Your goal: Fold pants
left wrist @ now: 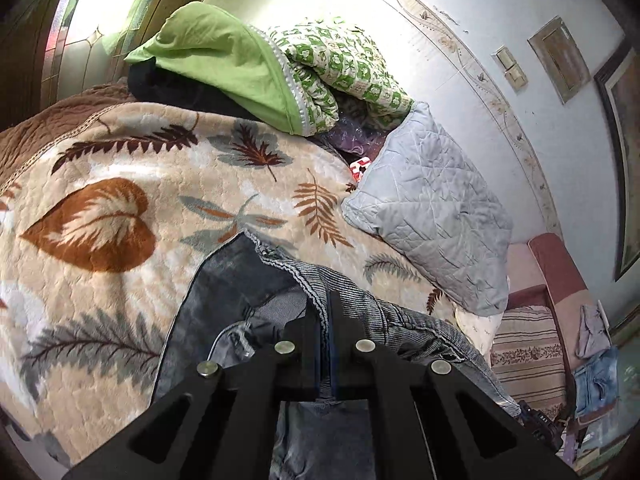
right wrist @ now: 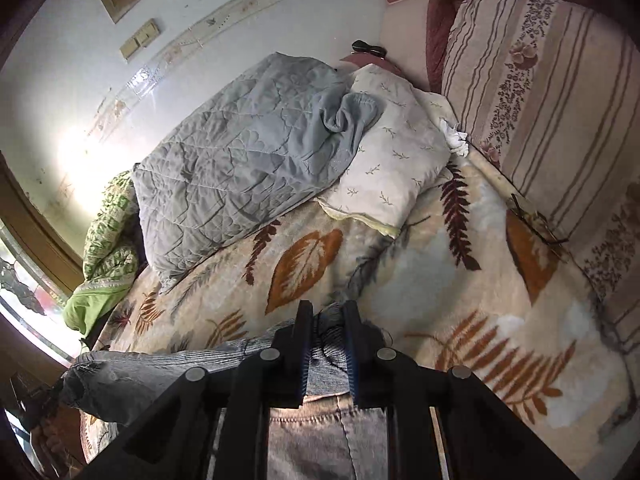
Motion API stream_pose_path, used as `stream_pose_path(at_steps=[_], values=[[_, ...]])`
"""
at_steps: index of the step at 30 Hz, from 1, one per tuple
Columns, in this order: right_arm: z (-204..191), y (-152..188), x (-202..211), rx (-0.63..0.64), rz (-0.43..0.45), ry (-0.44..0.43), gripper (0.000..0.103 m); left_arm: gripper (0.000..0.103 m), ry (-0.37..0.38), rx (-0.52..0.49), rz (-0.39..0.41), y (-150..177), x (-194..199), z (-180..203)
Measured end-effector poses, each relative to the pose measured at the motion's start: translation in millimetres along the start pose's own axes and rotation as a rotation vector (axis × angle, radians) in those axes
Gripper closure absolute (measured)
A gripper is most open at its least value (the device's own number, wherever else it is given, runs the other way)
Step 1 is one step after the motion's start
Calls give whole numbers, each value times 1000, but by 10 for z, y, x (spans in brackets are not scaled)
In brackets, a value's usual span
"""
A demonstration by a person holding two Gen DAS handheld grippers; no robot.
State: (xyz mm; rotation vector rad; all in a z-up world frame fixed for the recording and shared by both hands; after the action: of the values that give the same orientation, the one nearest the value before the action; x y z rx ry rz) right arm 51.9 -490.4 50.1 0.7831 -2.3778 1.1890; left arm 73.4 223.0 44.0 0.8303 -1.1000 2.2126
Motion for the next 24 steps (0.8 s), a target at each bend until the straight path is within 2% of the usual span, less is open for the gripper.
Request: stream_pose_path(at_steps=[3,6,8,9,11,12,13,15,17,21,22,24], values=[[160,473,267,-39,-31,-8,87,101,-44,-1,-72,383,7,-305],[389,1020,352,-93,-111,17,87,100,-101,-2,-174,709,-116,-576],[574,1346,280,-134,-209,31,84,99,-130,35,-211,813,-144,-720],[640,1465,265,-147,-238,40,84,93,-149,48,-237,841,-159,-774],[725,1592,266,-171,-284,62,70,76,-177,110,-248,841,-114,-870],[742,1603,307,-181,-277,67,52,66,-190,124,-230,818,-57,-879],[737,1585,375,-179,-253,81,39,65,-200,118,-204,783,14,-850],[669,1482,531,-155,-192,101,39,64,-196,77,-138,710,175,-701],[545,1318,628,-146,-143,61,39,62,-177,18,-97,673,270,-461],[318,993,462,-115,-134,-11,37,53,-122,-154,-93,775,164,88],[315,924,369,-118,-141,-22,37,53,-132,-199,-100,834,84,173],[366,789,99,-156,-183,-39,37,53,-224,-282,-135,972,-159,233]])
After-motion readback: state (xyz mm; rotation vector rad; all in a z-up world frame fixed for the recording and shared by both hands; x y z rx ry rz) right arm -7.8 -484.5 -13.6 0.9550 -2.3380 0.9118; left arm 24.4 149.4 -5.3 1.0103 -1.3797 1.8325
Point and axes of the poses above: each gripper's, at about its wrist camera, not at the fingertips, and x roughly against the way its jaws point, z to its right, y to its underside, the point moved 2 cm from there along -x, roughly the way its jaws point, and after that the axes turned 12 degrees about -y, right-handed, at the moved point
